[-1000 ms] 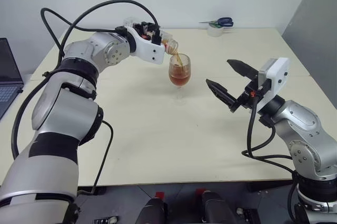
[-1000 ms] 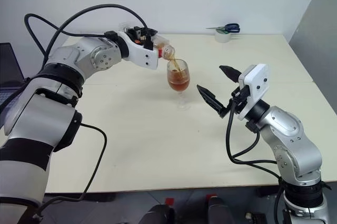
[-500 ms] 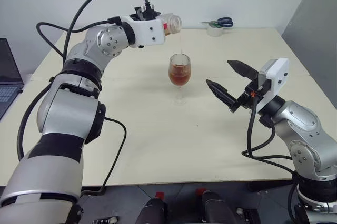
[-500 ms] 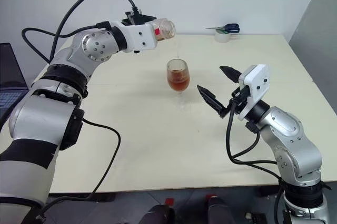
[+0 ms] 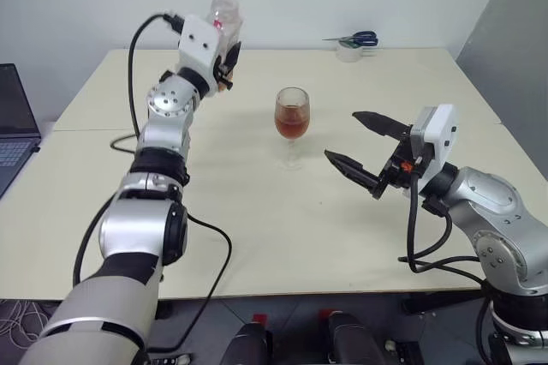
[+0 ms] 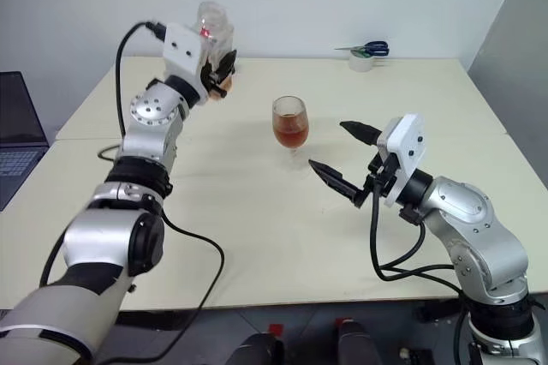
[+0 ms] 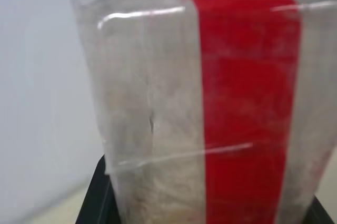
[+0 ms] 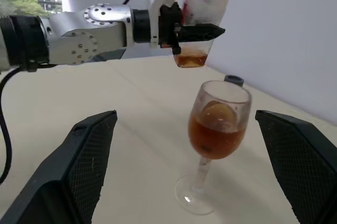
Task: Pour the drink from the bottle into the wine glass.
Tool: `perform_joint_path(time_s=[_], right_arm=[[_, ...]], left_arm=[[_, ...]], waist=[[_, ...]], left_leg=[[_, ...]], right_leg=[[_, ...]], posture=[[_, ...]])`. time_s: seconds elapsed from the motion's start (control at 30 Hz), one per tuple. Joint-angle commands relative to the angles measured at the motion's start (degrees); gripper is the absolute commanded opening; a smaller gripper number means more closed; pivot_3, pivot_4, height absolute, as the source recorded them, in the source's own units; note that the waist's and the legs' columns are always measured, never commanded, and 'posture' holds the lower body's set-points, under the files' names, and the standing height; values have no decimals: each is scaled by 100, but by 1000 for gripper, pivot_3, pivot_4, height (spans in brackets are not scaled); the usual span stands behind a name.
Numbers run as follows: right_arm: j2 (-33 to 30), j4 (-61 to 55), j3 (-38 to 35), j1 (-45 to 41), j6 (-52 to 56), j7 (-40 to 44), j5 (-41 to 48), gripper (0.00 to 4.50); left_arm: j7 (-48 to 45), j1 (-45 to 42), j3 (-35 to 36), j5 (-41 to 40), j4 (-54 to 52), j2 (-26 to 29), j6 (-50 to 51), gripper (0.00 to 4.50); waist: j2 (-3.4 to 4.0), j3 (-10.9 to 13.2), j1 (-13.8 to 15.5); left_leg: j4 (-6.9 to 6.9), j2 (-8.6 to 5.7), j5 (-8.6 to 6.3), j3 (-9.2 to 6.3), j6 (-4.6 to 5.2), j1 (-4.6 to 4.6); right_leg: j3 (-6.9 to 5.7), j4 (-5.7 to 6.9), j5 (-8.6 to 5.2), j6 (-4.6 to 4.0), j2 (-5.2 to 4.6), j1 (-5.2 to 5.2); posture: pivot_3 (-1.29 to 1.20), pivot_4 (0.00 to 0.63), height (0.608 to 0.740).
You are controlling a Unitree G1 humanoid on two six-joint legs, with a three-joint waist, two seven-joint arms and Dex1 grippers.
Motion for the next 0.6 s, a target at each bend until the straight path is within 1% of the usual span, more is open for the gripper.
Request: perform_joint_path(time_s=[0.03, 0.17, 0.3, 0.47, 0.6], right_arm=[[-214, -273, -60, 199, -44, 431, 261, 4500], [-267, -157, -20, 214, -105, 585, 267, 4500], [-164, -164, 41, 127, -7, 496, 279, 4500], [-94, -226, 55, 115, 121, 361, 327, 4500], [-80, -241, 25, 87, 215, 265, 358, 4500]], left_arm=[[543, 517, 438, -534, -1224, -238, 1019, 1662], [900, 1220, 771, -996, -2106, -522, 1837, 1662], [1001, 1768, 830, -1119, -2605, -658, 2048, 1662], [967, 2303, 724, -1007, -2705, -661, 1656, 1662], [942, 2468, 505, -657, -2361, -534, 988, 1662]], waist=[[-4, -2, 2], [-5, -3, 5], [-6, -3, 9], [-6, -4, 32], [-7, -4, 48]], left_leg=[[1, 2, 0, 0, 0, 0], [1, 6, 1, 1, -2, 1], [0, 9, 1, 1, -3, 4], [0, 6, 1, 1, -4, 5], [0, 6, 1, 0, -5, 5]], right_leg=[[0, 0, 0, 0, -3, 1], [4, -1, 1, -2, -8, -1], [5, 0, 1, -2, -10, 0], [4, -4, 1, -2, -14, 2], [3, -5, 1, -2, -15, 3]], posture=[[0, 150, 740], [0, 150, 740], [0, 150, 740], [0, 150, 740], [0, 150, 740]])
